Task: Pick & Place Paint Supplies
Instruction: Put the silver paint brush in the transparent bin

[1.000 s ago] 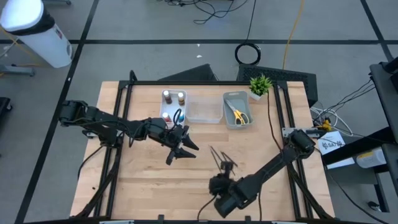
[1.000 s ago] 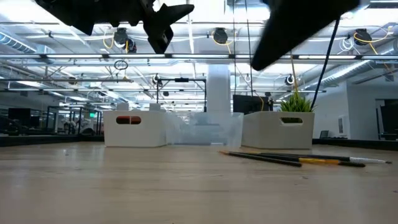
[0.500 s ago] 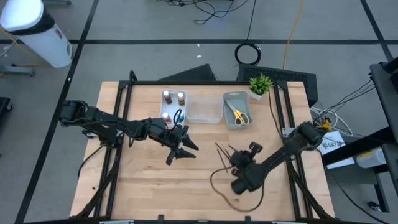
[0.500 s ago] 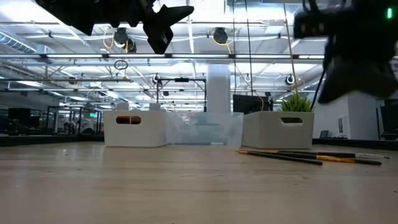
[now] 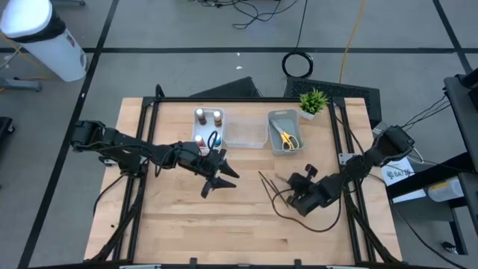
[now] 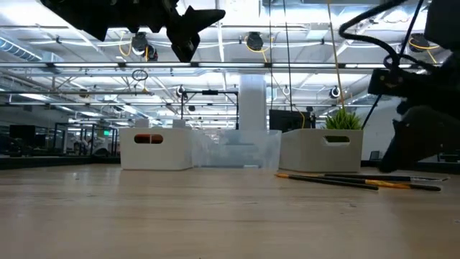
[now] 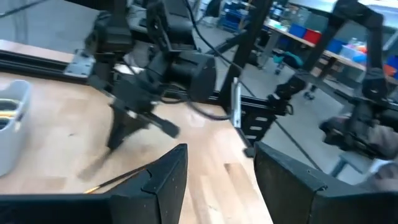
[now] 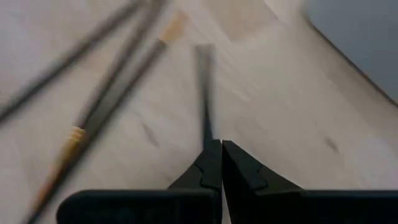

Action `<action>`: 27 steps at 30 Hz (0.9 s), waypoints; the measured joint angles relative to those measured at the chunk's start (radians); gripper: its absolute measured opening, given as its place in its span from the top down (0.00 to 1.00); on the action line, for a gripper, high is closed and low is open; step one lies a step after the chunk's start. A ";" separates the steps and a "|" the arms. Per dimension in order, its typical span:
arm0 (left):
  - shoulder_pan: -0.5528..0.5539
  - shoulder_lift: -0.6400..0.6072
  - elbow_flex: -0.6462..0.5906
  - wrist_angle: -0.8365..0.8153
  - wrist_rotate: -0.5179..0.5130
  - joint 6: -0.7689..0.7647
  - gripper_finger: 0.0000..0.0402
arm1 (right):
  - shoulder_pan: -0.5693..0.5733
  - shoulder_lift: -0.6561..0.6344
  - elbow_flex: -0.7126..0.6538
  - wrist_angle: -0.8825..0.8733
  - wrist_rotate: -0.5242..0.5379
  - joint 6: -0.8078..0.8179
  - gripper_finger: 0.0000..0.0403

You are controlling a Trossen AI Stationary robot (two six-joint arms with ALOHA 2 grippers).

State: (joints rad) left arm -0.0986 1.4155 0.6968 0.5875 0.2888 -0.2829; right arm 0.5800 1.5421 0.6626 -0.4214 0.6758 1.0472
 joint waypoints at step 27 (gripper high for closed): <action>-0.024 0.000 0.000 -0.033 -0.107 -0.009 0.52 | 0.063 -0.080 0.083 -0.224 -0.181 0.079 1.00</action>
State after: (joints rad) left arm -0.1230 1.4158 0.6968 0.5545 0.1813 -0.2916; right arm 0.6430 1.4623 0.7452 -0.6453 0.4951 1.1261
